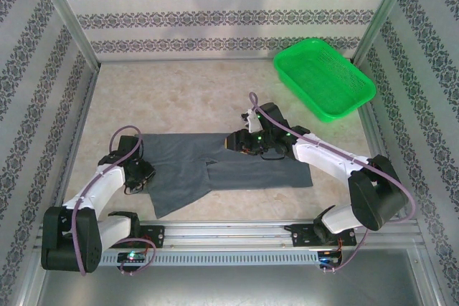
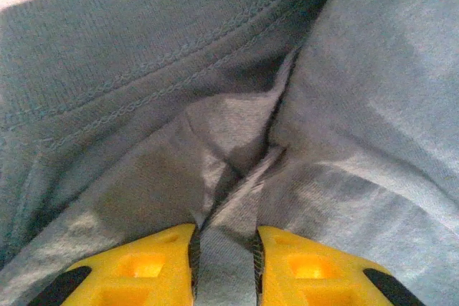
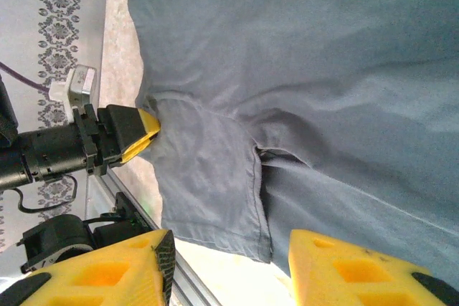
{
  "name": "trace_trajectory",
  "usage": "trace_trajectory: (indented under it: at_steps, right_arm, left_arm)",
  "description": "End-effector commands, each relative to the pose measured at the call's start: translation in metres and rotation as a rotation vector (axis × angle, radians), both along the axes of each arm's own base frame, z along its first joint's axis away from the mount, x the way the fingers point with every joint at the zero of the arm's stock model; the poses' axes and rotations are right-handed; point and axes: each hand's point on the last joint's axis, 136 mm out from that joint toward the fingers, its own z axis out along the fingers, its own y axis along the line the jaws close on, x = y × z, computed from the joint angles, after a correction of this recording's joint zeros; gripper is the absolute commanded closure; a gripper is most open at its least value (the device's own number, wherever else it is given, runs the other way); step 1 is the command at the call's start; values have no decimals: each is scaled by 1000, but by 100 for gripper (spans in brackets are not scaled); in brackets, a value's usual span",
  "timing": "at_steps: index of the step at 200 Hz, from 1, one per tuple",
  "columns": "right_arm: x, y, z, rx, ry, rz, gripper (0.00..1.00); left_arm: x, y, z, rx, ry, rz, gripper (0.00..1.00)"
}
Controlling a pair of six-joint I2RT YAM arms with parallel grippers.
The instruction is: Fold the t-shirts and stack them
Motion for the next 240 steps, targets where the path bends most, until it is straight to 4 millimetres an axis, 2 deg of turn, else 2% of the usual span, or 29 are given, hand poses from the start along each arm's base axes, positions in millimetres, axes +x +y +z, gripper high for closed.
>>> trace_trajectory:
  at_steps: [1, 64, 84, 108, 130, 144, 177, 199, 240]
  right_arm:
    - [4, 1, 1, 9, -6, -7, 53]
    - [9, 5, 3, 14, -10, -5, 53]
    - [9, 5, 2, 16, -3, -6, 53]
    - [8, 6, 3, 26, 1, -4, 53]
    - [8, 7, 2, 30, 8, -4, 53]
    - [8, 7, 2, 29, 8, -6, 53]
    - [10, 7, 1, 24, 11, -8, 53]
    - [12, 6, 0, 21, 16, -12, 53]
    - [17, 3, 1, 17, 15, -19, 53]
  left_arm:
    - [-10, 5, 5, 30, 16, -16, 70]
    - [-23, -2, 0, 4, 45, -32, 65]
    - [-18, -7, 0, -19, 17, -31, 66]
    - [-13, -12, -1, -39, 4, -30, 73]
    - [-12, -12, 2, -35, -1, -29, 87]
    - [-12, -12, 4, -31, -2, -28, 92]
    - [-9, -11, 15, -28, -23, -15, 100]
    - [-3, -10, 26, -23, -39, -3, 100]
    - [22, -8, 53, -14, -71, 17, 100]
